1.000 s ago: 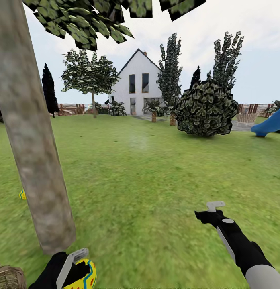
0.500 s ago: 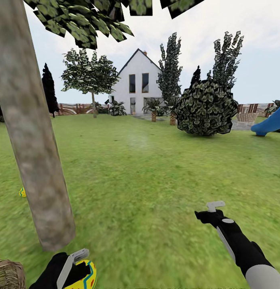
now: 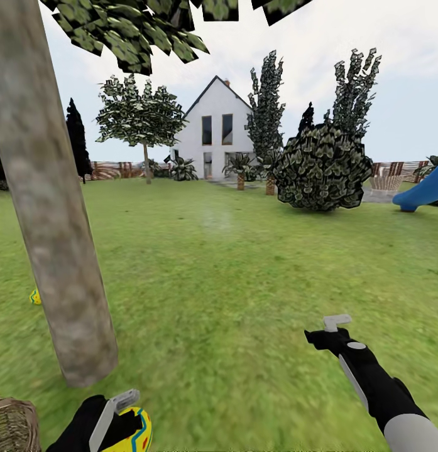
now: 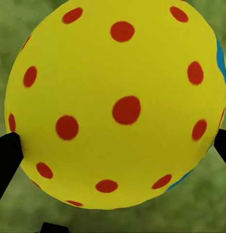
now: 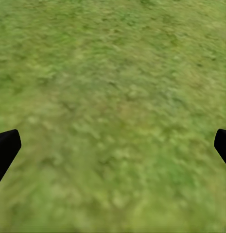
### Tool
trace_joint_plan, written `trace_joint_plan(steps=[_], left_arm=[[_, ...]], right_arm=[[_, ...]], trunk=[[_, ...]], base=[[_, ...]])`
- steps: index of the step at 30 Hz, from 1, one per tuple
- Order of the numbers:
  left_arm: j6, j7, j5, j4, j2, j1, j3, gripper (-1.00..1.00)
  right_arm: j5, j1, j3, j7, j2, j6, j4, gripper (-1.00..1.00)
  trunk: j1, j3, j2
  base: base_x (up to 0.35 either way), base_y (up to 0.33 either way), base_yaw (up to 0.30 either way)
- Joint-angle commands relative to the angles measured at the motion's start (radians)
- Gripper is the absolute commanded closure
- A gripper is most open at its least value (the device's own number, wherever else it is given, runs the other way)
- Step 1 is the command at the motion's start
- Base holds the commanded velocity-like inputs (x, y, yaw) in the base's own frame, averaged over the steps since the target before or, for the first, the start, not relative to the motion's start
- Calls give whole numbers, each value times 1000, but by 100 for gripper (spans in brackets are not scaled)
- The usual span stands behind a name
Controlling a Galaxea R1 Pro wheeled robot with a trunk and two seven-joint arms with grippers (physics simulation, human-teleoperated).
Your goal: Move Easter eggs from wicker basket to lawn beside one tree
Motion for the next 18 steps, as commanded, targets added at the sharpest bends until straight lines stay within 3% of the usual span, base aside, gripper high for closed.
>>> trace_joint_plan(steps=[1, 12, 18], left_arm=[[5, 9, 10, -2, -1, -1, 3, 100], [5, 9, 11, -8, -1, -1, 7, 100], [5, 9, 13, -11, 0, -1, 7, 100]], right_arm=[[2, 0, 2, 2, -1, 6, -2, -100], [3, 0, 2, 2, -1, 6, -2, -100], [3, 0, 0, 2, -1, 6, -2, -100]], trunk=[[4, -4, -8], [46, -39, -85], [69, -58, -127]], base=[[0, 0, 0], [5, 0, 0], [290, 0, 0]])
